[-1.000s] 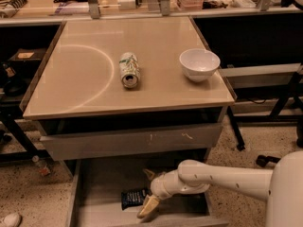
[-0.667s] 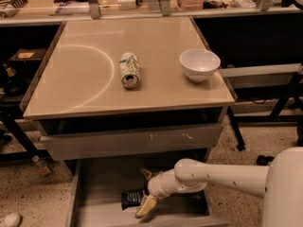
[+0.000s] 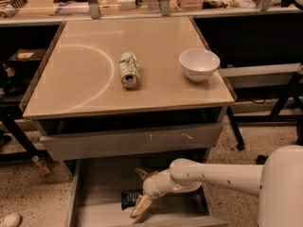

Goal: Pick rxbar blueberry from middle drawer and place on counter

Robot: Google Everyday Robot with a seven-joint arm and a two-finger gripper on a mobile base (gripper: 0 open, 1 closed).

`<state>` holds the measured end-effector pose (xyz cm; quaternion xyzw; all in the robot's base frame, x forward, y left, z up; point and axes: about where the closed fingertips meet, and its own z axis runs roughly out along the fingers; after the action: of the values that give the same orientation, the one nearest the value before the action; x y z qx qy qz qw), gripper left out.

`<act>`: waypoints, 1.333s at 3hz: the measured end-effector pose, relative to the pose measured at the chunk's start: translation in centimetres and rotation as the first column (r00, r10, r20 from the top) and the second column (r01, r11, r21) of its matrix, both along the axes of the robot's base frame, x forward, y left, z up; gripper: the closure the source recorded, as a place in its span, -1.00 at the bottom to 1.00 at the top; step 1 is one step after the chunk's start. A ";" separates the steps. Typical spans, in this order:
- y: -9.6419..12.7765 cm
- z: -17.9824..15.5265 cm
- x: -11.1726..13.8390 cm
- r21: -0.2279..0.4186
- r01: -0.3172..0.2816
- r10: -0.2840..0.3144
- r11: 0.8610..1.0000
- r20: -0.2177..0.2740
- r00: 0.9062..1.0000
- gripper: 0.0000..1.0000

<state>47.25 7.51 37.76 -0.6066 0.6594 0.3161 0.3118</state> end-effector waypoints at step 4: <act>0.5 -2.3 -1.0 0.035 0.019 -0.017 0.999 -0.044 0.999 -0.18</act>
Offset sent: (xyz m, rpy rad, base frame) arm -0.0131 0.0016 -0.0362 0.0488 0.0710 -0.0308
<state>46.23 7.97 35.51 -0.5880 0.6658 0.3381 0.3108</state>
